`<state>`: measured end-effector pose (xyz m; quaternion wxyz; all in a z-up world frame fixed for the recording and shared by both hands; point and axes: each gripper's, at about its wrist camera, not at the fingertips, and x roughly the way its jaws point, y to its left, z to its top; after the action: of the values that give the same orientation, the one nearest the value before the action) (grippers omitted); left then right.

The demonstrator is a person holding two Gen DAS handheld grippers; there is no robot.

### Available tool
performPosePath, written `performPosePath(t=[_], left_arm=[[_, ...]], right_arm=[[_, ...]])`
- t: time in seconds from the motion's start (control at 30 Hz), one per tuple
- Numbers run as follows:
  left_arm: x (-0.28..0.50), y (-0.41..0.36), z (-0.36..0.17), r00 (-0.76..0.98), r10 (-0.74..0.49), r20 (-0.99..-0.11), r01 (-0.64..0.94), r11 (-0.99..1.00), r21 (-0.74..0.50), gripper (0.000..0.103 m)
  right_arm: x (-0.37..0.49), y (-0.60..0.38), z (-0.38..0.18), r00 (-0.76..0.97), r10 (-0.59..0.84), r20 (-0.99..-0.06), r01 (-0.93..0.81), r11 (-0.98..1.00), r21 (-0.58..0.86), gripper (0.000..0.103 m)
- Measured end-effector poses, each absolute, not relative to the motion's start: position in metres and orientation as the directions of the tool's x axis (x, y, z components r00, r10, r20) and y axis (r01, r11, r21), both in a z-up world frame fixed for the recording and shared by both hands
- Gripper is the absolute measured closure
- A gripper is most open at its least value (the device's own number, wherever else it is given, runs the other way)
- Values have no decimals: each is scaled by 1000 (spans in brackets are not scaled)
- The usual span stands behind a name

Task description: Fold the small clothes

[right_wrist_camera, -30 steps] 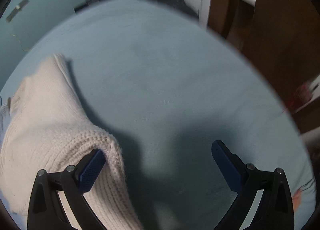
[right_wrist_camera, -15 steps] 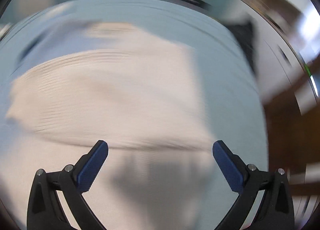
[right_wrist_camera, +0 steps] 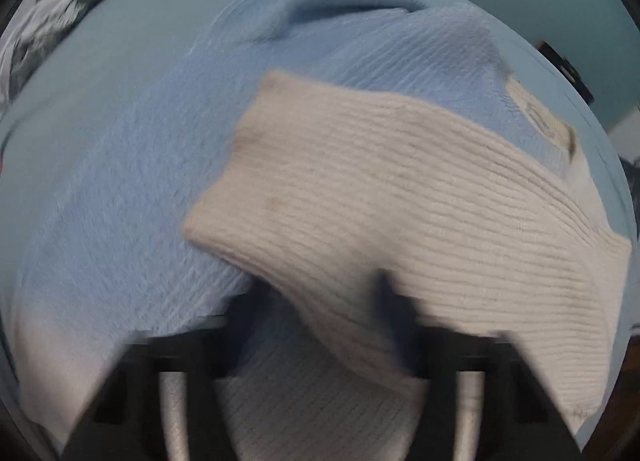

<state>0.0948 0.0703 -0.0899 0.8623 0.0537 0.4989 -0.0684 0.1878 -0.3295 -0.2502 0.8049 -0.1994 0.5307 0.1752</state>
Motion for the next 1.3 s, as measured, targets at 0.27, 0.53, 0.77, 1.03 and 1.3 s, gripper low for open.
performPosePath(t=[0.27,0.53,0.77,1.03,1.3], left_arm=[[100,63,-90,490,-44,-870,161,986,41,0],[101,63,-92,474,-44,-880,171,984,43,0],[103,63,-91,478,-37,-878,157,987,44,0],[103,58,-98,455,-36,-890,173,984,49,0],[106,58,-107,403,-55,-914,157,988,9,0]], right_arm=[[193,-389,-191,326,429,-842,-235,900,367,67],[211,-442,-230,132,633,-763,-46,773,633,6],[237,-559,-207,432,6,-902,169,982,87,6],[241,-632,-250,339,-52,-939,297,953,54,1],[166,-608,-157,399,159,-903,103,971,216,1]])
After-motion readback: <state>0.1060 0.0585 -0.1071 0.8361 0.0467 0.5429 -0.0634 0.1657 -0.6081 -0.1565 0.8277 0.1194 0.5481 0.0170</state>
